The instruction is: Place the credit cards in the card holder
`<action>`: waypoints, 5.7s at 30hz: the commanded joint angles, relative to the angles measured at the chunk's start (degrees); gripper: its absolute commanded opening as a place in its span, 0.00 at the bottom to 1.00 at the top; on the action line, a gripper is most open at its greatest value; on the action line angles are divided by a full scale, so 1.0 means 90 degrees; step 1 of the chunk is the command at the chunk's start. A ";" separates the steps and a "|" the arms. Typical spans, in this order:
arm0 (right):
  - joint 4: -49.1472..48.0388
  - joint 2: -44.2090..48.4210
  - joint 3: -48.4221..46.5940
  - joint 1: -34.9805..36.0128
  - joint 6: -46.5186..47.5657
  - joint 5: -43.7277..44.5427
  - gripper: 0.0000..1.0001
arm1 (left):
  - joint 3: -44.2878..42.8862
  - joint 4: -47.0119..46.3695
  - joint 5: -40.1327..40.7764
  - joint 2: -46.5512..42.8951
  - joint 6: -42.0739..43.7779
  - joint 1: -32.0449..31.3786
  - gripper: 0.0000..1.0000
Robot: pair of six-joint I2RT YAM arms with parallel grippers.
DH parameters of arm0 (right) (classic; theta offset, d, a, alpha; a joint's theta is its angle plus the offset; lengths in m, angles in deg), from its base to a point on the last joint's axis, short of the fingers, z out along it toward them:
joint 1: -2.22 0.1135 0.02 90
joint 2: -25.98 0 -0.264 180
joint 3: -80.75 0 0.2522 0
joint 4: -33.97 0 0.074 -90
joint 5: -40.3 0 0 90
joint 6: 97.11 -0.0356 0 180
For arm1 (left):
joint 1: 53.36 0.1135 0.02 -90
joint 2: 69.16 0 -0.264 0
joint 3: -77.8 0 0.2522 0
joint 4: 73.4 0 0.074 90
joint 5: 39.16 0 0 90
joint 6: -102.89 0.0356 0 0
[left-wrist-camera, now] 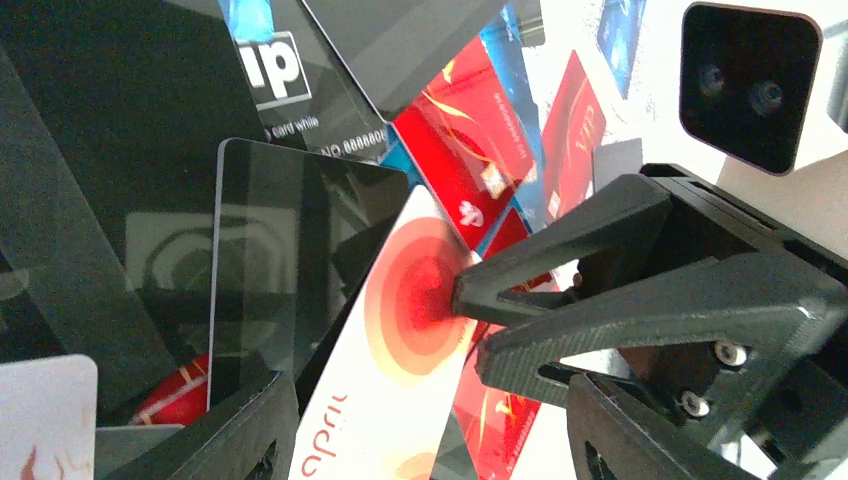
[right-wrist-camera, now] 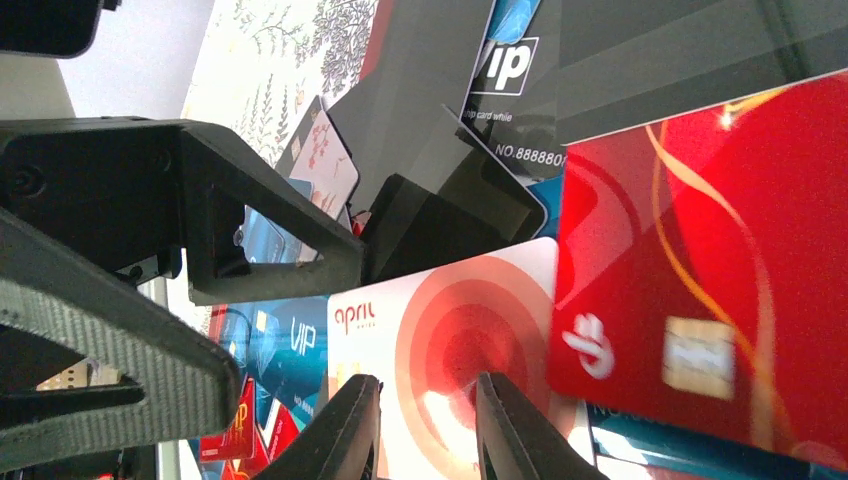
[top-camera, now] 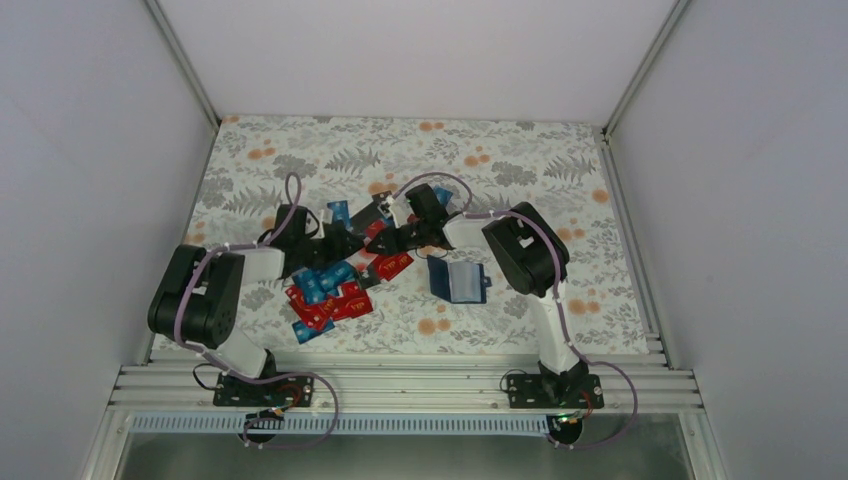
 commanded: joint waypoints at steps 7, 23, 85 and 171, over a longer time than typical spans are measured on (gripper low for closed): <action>0.0938 -0.0398 0.0607 0.0186 -0.0074 0.0503 0.27 | 0.0072 0.0179 -0.0842 -0.0492 -0.0369 -0.0020 0.68; 0.0828 -0.0093 0.1008 0.0209 -0.0054 0.0458 0.28 | 0.0367 0.1040 -0.0117 -0.0958 0.0246 -0.0034 0.70; 0.1272 0.0444 0.0509 0.0309 -0.0059 0.0615 0.34 | 0.0339 0.0481 0.0230 -0.0484 -0.0160 -0.0167 0.02; -0.2385 0.6183 0.2534 -0.1344 -0.2968 -0.0519 0.04 | -0.0991 -0.1761 -0.0030 -0.2828 -0.2231 -0.2309 0.05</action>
